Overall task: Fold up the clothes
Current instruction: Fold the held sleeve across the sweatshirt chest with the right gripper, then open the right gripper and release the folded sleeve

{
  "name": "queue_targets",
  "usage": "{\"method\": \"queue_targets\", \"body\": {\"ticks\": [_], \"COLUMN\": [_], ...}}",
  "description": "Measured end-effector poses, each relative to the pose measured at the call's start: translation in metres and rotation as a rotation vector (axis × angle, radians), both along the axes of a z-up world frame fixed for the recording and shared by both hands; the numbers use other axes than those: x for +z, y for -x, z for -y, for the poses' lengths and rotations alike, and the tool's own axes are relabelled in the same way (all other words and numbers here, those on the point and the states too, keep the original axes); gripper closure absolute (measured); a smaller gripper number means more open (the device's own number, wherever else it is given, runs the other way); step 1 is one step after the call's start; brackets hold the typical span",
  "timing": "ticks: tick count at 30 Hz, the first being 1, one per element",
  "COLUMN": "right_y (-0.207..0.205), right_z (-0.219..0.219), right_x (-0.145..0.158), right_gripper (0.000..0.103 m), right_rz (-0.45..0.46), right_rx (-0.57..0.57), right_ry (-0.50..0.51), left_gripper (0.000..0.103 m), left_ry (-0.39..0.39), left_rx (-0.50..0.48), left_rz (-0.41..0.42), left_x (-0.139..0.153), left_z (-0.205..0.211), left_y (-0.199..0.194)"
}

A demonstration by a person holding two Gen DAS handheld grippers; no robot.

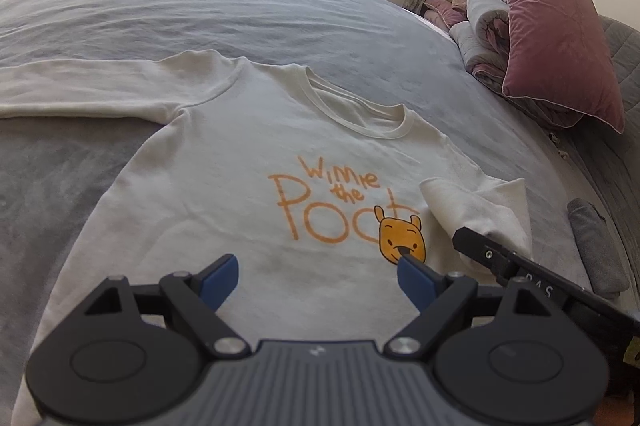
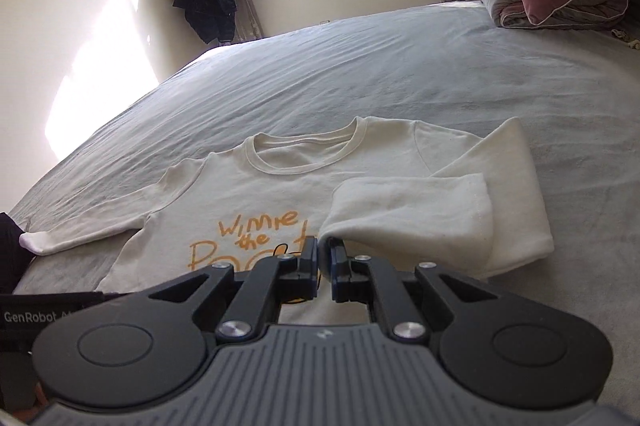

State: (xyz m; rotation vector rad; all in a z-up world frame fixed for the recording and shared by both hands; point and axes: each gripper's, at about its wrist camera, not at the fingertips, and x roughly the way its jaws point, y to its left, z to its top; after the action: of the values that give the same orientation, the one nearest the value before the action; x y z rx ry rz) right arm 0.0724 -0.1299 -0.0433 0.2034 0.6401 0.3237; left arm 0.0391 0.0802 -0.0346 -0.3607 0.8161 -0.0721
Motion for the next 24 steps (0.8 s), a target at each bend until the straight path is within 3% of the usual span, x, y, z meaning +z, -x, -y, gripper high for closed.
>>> {"method": "queue_targets", "body": {"ticks": [5, 9, 16, 17, 20, 24], "right_y": [0.002, 0.003, 0.006, 0.006, 0.009, 0.013], "right_z": [-0.011, -0.010, 0.005, 0.008, 0.018, 0.034], "right_x": [-0.023, -0.024, -0.018, -0.016, -0.010, 0.006], "right_gripper": [0.095, 0.094, 0.085, 0.079, 0.039, 0.039], "right_rz": [-0.076, -0.073, -0.124, -0.134, -0.145, -0.127], "right_rx": [0.018, 0.025, 0.007, 0.006, -0.004, -0.005], "right_ry": [0.024, 0.021, -0.088, -0.104, -0.154, -0.190], "left_gripper": [0.015, 0.015, 0.015, 0.016, 0.016, 0.016], "left_ry": [-0.002, -0.014, -0.055, -0.069, -0.132, -0.165], "left_rx": [0.001, -0.003, -0.011, -0.020, -0.065, -0.148], "left_rz": [-0.005, -0.006, 0.004, 0.008, 0.026, 0.029], "left_x": [-0.001, -0.002, -0.005, -0.005, -0.003, -0.002], "left_z": [0.002, 0.004, 0.010, 0.013, 0.025, 0.043], "left_y": [-0.001, -0.002, -0.003, -0.003, -0.004, -0.005]}}
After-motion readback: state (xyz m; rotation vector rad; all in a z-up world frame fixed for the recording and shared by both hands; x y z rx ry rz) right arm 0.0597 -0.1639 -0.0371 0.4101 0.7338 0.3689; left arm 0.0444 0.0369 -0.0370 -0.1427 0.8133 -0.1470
